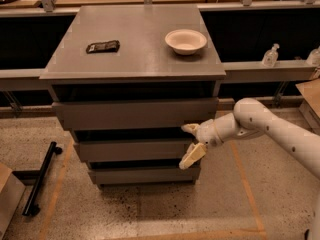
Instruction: Open middle drawer
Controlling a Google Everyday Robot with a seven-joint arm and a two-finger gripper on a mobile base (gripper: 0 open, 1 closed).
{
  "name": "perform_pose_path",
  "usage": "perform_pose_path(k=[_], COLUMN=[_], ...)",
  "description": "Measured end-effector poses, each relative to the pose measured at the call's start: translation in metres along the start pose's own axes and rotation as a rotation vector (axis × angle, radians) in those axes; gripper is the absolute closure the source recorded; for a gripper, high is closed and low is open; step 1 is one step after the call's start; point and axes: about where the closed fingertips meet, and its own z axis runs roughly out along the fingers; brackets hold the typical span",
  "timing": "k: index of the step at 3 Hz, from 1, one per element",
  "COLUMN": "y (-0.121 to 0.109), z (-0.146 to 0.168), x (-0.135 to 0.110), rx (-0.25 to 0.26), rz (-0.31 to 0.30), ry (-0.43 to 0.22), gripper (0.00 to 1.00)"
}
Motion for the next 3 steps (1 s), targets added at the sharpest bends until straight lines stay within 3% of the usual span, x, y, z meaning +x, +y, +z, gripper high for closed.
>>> perform_pose_path(k=[3], y=[-0.01], z=[0.02], x=[0.032], rx=[0.0], rz=[0.063], ry=[-0.045], gripper=[0.0])
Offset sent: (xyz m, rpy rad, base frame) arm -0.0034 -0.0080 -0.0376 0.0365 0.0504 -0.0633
